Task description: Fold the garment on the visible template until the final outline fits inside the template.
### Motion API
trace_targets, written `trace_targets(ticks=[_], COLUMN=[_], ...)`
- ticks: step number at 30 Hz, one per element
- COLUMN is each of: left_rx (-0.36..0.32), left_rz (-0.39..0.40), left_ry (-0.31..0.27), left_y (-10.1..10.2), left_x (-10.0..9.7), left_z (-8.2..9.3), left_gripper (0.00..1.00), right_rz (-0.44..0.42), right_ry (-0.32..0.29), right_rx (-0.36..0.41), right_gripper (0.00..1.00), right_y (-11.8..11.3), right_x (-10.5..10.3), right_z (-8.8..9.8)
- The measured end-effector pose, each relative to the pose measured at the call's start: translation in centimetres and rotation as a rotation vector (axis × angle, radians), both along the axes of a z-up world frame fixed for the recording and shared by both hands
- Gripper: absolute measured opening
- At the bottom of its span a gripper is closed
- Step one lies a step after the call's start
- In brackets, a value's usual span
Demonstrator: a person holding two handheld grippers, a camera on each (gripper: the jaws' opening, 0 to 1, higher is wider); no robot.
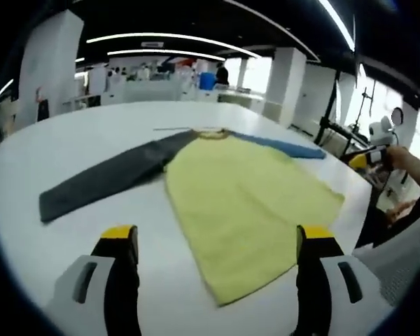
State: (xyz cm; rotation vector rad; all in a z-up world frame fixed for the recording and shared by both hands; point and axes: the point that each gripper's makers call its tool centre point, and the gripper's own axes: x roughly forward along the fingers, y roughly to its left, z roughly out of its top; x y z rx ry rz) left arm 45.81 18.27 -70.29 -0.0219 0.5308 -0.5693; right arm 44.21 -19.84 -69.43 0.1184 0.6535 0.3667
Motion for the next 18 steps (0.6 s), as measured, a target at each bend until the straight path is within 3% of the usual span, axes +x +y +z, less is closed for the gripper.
trace_targets(ticks=[5,9,18], left_rx=[-0.007,-0.017,0.028], left_rz=[-0.019,-0.032,-0.057], left_ry=[-0.02,-0.03,-0.022], left_y=[-0.4,-0.8,-1.0], left_x=[0.2,0.2,0.1], left_z=[0.5,0.9,0.6], left_gripper=[0.99,0.99,0.99], right_rz=[-0.026,-0.056,-0.143], right_ry=[0.003,-0.004,-0.038], right_rx=[0.007,-0.013,-0.034], right_gripper=[0.99,0.99,0.99], right_y=[-1.8,-3.9,-9.0], right_x=[0.4,1.1,3.5], right_z=[-0.2,-0.2,0.3])
